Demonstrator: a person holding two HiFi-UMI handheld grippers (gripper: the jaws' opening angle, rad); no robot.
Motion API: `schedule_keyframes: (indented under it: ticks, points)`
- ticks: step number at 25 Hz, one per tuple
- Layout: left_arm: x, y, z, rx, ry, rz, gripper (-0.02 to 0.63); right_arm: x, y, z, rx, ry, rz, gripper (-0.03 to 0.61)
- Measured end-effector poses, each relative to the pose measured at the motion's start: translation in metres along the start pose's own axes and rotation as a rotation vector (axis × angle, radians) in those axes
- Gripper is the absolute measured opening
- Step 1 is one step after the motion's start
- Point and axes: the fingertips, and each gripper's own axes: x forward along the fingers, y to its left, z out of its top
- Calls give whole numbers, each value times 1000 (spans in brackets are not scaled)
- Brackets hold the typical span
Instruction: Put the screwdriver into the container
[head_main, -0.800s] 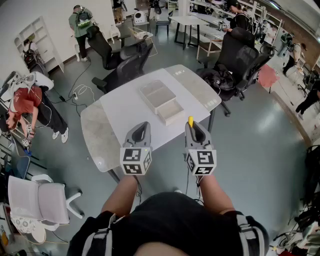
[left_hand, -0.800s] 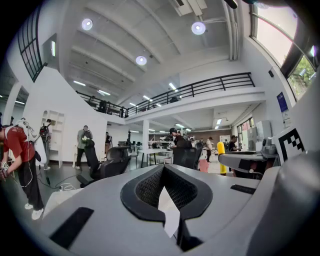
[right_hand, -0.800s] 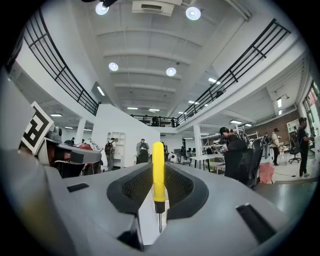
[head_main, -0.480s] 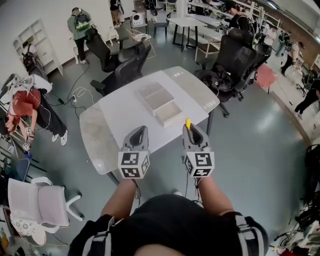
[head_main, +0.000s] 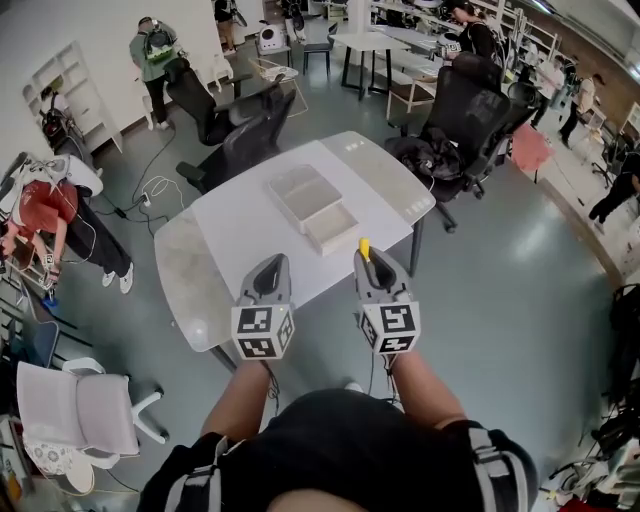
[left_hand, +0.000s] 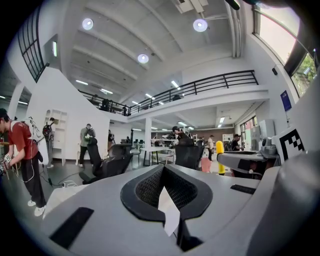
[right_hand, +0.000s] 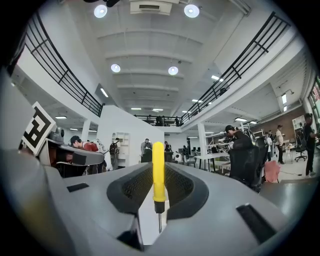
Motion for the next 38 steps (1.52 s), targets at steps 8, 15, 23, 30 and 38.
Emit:
schedule_keyframes:
  ticks: [8,15,23,30,38]
  points:
    - [27,-17,-3,0,11,0,12,15,-19,-12,2,26,18,67]
    - [55,-47,-2,2,5,4,12,17,-56,-13,16,28,43,68]
    - [68,-50,-2,4,11,35,12,30,-69,-13,22,23,74,67]
    - [88,-38,-8,-3,20,43,12,52,-72,-23,33,39,92,67]
    - [128,-16,-19,-17,23,22,12,90,-78,-36,18,52,84,67]
